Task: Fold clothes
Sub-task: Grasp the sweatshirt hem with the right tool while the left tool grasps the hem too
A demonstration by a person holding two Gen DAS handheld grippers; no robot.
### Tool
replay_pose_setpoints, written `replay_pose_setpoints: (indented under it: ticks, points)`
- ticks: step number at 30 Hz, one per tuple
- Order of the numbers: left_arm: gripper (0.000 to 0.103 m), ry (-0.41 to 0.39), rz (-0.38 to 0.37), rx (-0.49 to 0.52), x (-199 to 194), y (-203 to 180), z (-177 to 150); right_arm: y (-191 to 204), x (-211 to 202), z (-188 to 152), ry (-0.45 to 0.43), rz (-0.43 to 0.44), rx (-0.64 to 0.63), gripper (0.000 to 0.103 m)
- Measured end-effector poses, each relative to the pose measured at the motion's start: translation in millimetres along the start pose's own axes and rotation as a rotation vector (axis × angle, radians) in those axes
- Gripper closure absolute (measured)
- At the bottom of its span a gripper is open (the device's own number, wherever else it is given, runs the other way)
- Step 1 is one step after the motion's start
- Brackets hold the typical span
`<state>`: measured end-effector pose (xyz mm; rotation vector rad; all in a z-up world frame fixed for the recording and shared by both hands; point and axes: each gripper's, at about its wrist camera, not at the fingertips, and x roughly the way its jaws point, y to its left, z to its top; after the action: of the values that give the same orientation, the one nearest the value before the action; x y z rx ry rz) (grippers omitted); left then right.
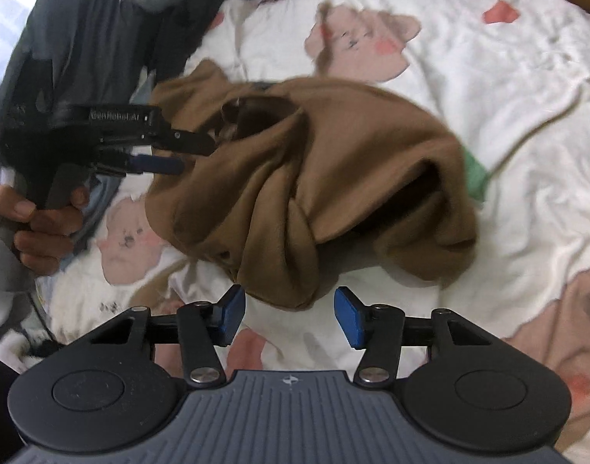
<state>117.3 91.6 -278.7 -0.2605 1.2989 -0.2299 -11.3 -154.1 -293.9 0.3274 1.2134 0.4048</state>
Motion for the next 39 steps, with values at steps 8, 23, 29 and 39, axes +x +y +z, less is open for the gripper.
replay_pose_setpoints:
  ticks: [8, 23, 29, 39]
  points:
    - [0.027, 0.042, -0.029, 0.032, 4, 4, -13, 15, 35, -8, 0.063, -0.010, -0.072, 0.077]
    - [0.092, 0.015, -0.005, -0.026, 9, 28, -31, 20, 46, 3, 0.056, -0.088, -0.149, 0.077]
    - [0.092, -0.004, 0.019, -0.064, 4, 38, -31, 34, 44, 3, 0.051, -0.071, -0.207, 0.077]
    - [0.092, -0.002, 0.025, -0.065, 5, 40, -31, 28, 52, 14, 0.009, -0.078, -0.206, 0.077]
